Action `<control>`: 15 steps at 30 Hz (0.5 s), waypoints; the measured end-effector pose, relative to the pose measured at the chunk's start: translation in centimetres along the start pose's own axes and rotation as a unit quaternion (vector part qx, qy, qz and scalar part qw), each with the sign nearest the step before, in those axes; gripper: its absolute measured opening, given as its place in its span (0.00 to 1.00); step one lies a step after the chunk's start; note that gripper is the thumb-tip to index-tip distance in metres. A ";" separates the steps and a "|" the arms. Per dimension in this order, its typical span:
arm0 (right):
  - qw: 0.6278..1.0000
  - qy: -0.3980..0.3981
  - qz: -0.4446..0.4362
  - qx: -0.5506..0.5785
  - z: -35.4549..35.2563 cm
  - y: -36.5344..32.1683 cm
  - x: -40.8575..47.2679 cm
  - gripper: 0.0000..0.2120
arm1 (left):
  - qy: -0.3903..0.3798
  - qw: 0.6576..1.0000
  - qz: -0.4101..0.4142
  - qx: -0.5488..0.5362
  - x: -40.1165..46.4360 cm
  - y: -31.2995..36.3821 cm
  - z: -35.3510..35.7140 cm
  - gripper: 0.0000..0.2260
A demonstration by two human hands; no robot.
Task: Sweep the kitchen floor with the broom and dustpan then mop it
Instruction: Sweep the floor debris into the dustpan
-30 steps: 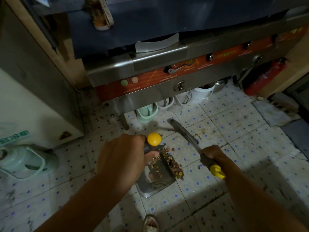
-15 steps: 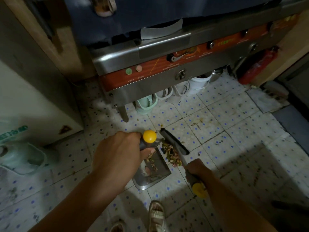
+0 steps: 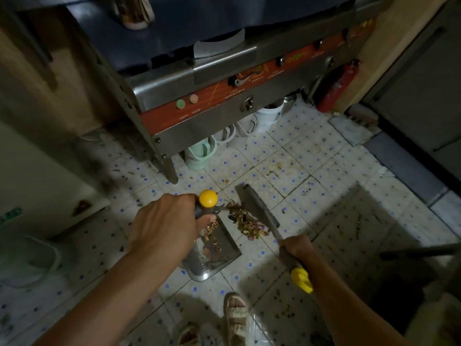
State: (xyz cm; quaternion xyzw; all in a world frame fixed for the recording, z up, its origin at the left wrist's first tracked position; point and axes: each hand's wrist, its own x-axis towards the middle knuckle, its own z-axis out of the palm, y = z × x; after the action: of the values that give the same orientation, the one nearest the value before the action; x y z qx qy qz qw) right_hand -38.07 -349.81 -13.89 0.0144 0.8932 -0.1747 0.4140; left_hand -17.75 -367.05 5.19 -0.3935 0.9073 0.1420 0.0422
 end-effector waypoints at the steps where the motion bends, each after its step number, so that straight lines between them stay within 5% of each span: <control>1: 1.000 0.012 0.006 0.013 -0.3 0.2 -0.1 0.12 | 0.002 1.000 0.001 0.004 0.0 -0.1 0.1 0.14; 6: 0.988 0.057 0.016 0.140 -2.2 1.3 1.3 0.09 | 0.007 1.000 0.000 0.024 0.7 0.1 0.6 0.16; 15: 0.971 -0.006 0.016 0.239 -3.5 1.8 6.3 0.03 | -0.007 0.999 -0.011 0.042 2.9 1.4 2.0 0.16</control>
State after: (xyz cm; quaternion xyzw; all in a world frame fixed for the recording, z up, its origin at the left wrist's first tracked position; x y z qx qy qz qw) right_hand -44.50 -347.74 -17.01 0.1258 0.8227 -0.3767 0.4067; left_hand -20.84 -367.64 3.05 -0.4004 0.9077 0.1064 0.0670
